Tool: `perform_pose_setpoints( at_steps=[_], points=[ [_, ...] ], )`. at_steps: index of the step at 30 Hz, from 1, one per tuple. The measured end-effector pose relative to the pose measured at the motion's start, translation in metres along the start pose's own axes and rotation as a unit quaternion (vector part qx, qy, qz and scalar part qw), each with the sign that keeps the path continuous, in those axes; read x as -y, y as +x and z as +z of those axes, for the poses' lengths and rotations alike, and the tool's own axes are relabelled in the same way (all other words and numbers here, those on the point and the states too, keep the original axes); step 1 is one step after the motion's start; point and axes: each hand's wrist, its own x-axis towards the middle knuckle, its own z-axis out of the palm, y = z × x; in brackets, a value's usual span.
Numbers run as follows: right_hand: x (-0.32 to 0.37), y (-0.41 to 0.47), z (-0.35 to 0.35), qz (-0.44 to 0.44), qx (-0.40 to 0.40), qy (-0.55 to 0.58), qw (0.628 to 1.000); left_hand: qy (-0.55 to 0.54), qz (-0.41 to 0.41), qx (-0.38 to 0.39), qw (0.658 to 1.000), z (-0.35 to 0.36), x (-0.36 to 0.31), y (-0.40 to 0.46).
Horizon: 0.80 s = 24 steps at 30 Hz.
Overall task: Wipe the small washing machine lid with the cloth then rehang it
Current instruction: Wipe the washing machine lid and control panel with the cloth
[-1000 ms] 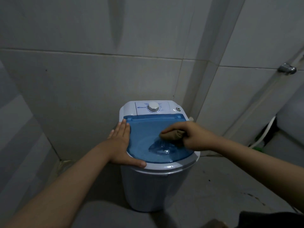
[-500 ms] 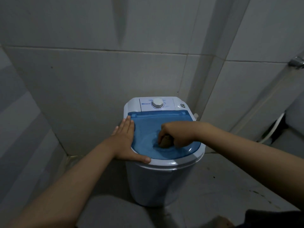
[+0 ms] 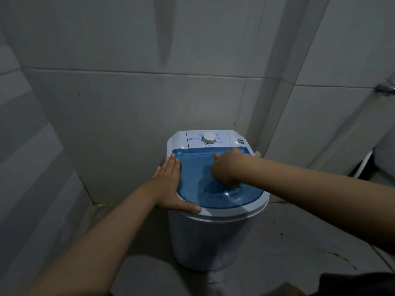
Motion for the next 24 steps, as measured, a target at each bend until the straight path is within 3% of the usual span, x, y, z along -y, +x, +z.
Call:
perform_pose_setpoints(
  at_steps=[3,7,12,18,24],
  points=[
    [-0.017,-0.015,0.008,-0.009,-0.133,0.075,0.988,0.008,-0.002,0.006,1.0,-0.001,0.001,0.002],
    [-0.01,-0.016,0.042,-0.121,-0.276,0.233,0.924,0.007,-0.003,0.012,1.0,0.001,0.001,0.004],
    [0.015,-0.009,0.082,-0.154,-0.288,0.216,0.92,0.009,-0.006,0.009,1.0,0.0,-0.001,0.003],
    [-0.012,-0.02,0.12,-0.166,-0.297,0.222,0.914,0.012,-0.006,0.007,1.0,0.001,-0.001,0.002],
    [-0.046,-0.032,0.112,-0.122,-0.235,0.175,0.948,0.007,-0.007,0.007,1.0,0.001,-0.001,0.001]
  ],
)
